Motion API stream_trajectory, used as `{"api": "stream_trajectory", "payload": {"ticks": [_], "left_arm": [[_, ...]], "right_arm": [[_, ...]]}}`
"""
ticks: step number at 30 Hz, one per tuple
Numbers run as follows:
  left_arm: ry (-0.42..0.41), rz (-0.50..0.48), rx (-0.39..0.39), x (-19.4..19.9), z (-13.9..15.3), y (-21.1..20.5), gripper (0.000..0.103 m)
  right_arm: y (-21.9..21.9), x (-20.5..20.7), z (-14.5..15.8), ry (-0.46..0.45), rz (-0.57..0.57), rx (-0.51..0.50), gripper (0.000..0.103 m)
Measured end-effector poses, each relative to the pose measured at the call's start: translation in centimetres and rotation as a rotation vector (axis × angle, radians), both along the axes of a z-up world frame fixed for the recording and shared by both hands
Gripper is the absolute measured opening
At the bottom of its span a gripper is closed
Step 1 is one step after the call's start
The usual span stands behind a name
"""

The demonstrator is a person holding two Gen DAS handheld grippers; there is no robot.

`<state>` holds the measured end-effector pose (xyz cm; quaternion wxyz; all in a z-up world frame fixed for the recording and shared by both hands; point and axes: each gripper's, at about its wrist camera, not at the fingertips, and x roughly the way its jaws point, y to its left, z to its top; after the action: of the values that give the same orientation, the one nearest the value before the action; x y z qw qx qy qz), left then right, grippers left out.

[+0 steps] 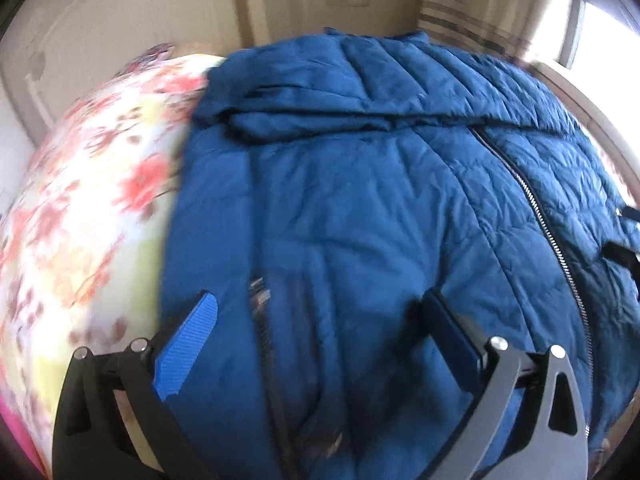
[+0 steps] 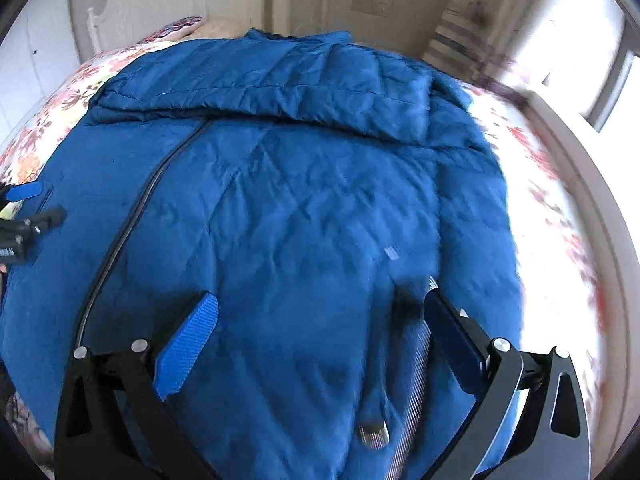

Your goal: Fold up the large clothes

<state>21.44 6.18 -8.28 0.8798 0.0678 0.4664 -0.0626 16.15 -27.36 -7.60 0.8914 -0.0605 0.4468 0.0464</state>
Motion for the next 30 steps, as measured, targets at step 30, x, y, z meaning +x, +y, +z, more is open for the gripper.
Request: {"api": "stream_trajectory", "payload": {"ticks": [30], "left_arm": [[-0.174, -0.128, 0.022, -15.6, 0.6, 2.6, 0.101]], "right_arm": [[-2.4, -15.2, -0.7, -0.135, 0.087, 0.053, 0.098]]}}
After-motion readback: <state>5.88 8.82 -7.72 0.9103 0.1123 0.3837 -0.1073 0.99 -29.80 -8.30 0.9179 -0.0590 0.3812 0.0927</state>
